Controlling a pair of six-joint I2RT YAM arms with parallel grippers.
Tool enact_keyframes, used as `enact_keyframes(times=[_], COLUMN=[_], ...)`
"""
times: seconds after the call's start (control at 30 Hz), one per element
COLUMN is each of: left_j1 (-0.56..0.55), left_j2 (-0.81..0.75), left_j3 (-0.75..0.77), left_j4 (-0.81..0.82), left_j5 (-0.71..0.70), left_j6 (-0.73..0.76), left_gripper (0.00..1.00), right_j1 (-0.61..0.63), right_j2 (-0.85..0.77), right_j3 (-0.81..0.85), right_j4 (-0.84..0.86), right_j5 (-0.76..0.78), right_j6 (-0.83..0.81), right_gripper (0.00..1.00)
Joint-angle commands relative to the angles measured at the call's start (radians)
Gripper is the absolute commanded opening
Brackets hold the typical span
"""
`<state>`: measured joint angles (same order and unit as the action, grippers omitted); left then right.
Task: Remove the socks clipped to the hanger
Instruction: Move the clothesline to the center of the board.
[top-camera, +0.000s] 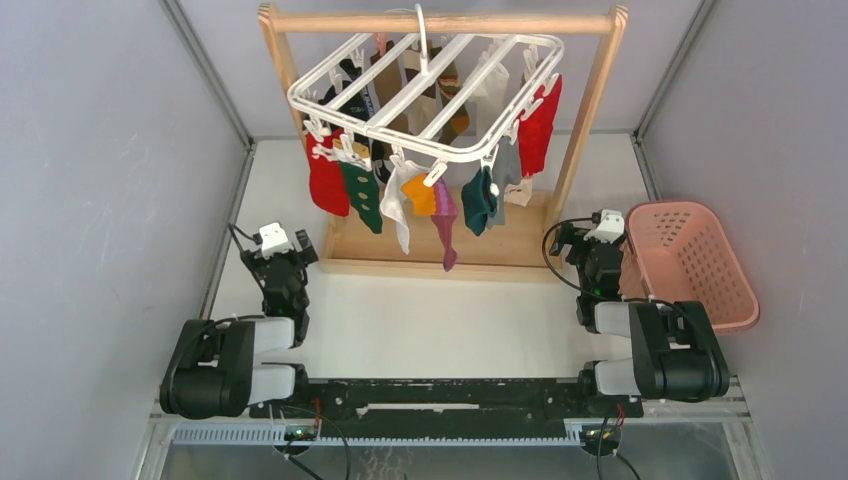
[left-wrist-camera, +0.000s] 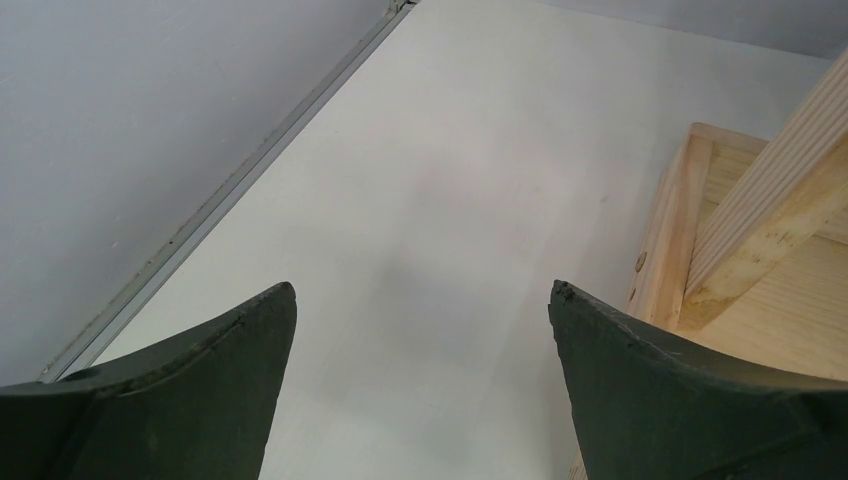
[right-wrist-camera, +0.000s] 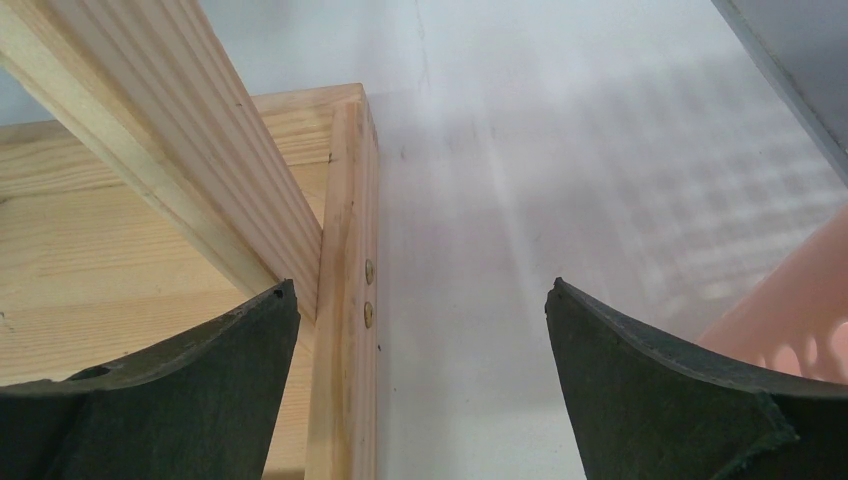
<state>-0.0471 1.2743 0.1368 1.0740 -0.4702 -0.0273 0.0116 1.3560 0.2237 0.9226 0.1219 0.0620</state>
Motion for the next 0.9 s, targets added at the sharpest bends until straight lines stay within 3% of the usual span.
enact_keyframes(times=[0.0,0.1,0.23,0.33,0.47,0.53,0.67,0.77,0.87], left_j1=[0.005,-0.003,-0.065,-0.146,-0.179,-0.184,-0.185,-0.185,-0.193], left_j2=[-0.016,-0.061,-0.204,-0.429,-0.642,-0.725,-0.811,-0.769,-0.657], left_j3=[0.032,0.013,0.005,0.102,0.229,0.302,0.431,0.562,0.779], left_j4=[0.044,0.043,-0.052,-0.428,-0.751,-0.881,-1.01,-1.093,-1.307], left_j5=[-0.012,-0.022,-0.153,-0.221,-0.188,-0.108,0.114,0.27,0.384], left_j6=[-0.002,0.005,0.017,-0.06,-0.198,-0.271,-0.382,-0.484,-0.497], left_gripper=[1.0,1.0,1.0,1.0,1.0,1.0,1.0,1.0,1.0], right_j1=[-0.003,0.0,0.016,0.007,0.007,-0.002,-0.004,-0.003,-0.058], right_j2=[-0.005,-0.025,-0.224,-0.407,-0.646,-0.749,-0.881,-0.863,-0.803], right_j3=[0.027,0.041,0.183,0.2,0.253,0.319,0.429,0.526,0.586], right_j4=[0.034,0.001,-0.425,-0.565,-0.774,-0.922,-1.045,-1.117,-1.179], right_j5=[-0.008,0.037,0.149,0.117,0.067,-0.007,-0.244,-0.333,-0.418], right_j6=[0.006,0.016,0.095,0.124,0.214,0.279,0.319,0.346,0.442], right_gripper=[1.0,1.0,1.0,1.0,1.0,1.0,1.0,1.0,1.0])
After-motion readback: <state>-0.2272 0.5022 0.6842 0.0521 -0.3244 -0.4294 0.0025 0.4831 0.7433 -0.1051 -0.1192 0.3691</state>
